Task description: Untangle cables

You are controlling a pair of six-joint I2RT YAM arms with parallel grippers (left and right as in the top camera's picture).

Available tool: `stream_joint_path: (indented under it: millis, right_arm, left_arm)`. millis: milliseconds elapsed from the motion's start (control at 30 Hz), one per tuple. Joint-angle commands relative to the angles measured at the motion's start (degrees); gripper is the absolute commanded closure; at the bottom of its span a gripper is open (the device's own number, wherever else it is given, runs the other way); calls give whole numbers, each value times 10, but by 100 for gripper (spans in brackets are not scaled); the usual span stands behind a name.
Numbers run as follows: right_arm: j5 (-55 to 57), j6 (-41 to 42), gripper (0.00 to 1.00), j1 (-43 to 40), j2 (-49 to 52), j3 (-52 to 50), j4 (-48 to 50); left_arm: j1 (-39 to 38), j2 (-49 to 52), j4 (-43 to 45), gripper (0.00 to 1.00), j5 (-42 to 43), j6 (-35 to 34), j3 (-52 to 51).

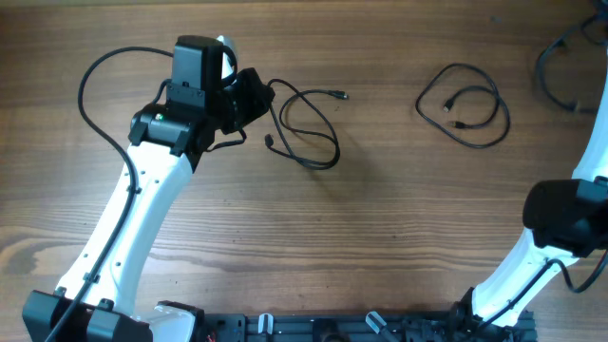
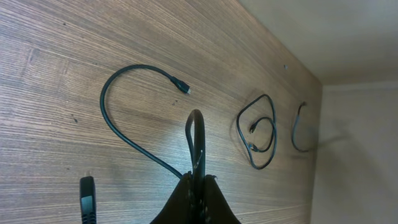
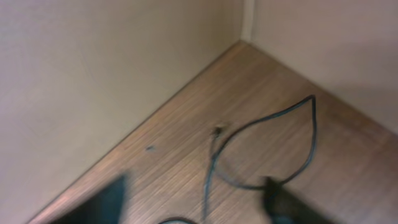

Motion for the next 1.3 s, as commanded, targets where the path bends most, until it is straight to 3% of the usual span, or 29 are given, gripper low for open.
stream_joint_path:
  millis: [0, 233, 267, 300, 333, 367, 500, 633, 767, 967, 1200, 1267]
  right_arm:
    - [-134, -11, 1, 2, -18, 2, -3]
    - [-322, -32, 1, 27, -35, 2, -72]
    - [-342, -41, 0, 38, -35, 2, -81]
    - [-350, -50, 1, 50, -35, 2, -88]
    - [-358, -61, 0, 61, -35, 2, -91]
    - [-368, -73, 0, 78, -35, 2, -92]
    - [-374, -80, 0, 128, -35, 2, -115]
    - [-374, -97, 1, 154, -35, 2, -188]
    - [-375, -148, 0, 183, -34, 2, -235]
    - [-343, -222, 1, 305, -3, 1, -280]
    - [-294, -245, 28, 430, 79, -58, -295]
    - [-279, -232, 31, 445, 92, -81, -279]
  left_arm:
    - [-3, 4, 3, 96, 9, -5, 2]
    - [-21, 58, -39, 96, -47, -143, 2]
    - [-20, 68, -39, 79, -47, -154, 2]
    - [-20, 74, -40, 51, -48, -154, 2]
    - [-20, 78, -40, 14, -48, -154, 2]
    - [-20, 82, -40, 0, -48, -149, 2]
    - [-13, 83, -53, 0, -91, -115, 2]
    - [16, 75, -59, 0, -58, -53, 2]
    - [41, 27, -84, 0, -65, -46, 4]
    - [67, -22, -127, 0, -93, -45, 4]
    - [92, -26, -131, 0, -104, -46, 4]
    - [110, -31, -136, 0, -102, -52, 4]
